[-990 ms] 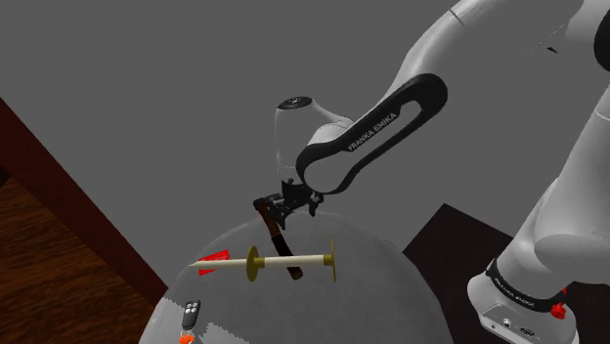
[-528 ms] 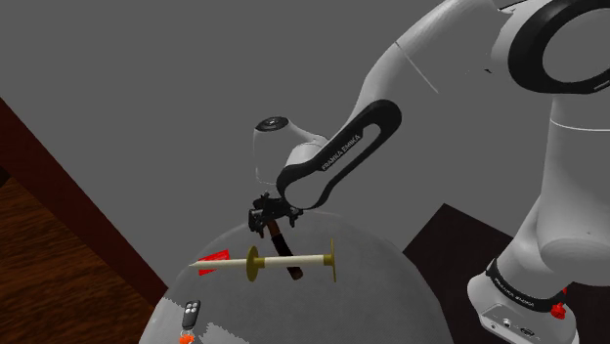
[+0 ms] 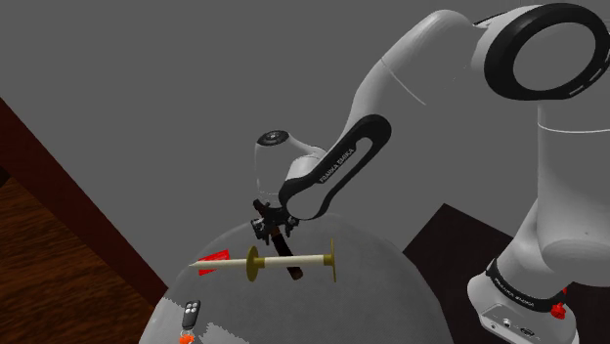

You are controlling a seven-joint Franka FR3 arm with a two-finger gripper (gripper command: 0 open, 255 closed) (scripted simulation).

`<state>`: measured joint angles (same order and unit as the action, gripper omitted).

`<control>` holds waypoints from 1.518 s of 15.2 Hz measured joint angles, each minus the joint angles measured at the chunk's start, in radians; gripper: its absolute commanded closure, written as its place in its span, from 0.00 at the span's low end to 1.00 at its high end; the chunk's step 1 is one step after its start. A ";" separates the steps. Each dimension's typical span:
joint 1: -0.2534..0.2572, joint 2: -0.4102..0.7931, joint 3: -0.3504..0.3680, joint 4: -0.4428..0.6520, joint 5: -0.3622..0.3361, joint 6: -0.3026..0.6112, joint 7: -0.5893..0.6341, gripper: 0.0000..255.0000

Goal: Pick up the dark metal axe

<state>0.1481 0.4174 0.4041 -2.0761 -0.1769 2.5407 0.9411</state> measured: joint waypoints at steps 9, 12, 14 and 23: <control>-0.001 -0.004 -0.002 -0.001 -0.002 -0.002 0.001 1.00; -0.005 -0.020 0.008 0.000 0.011 -0.020 -0.005 1.00; -0.012 -0.039 0.016 -0.003 0.024 -0.037 -0.014 1.00; -0.034 -0.123 0.046 0.022 0.076 -0.138 -0.044 1.00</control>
<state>0.1139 0.2946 0.4500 -2.0540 -0.1008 2.4025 0.8976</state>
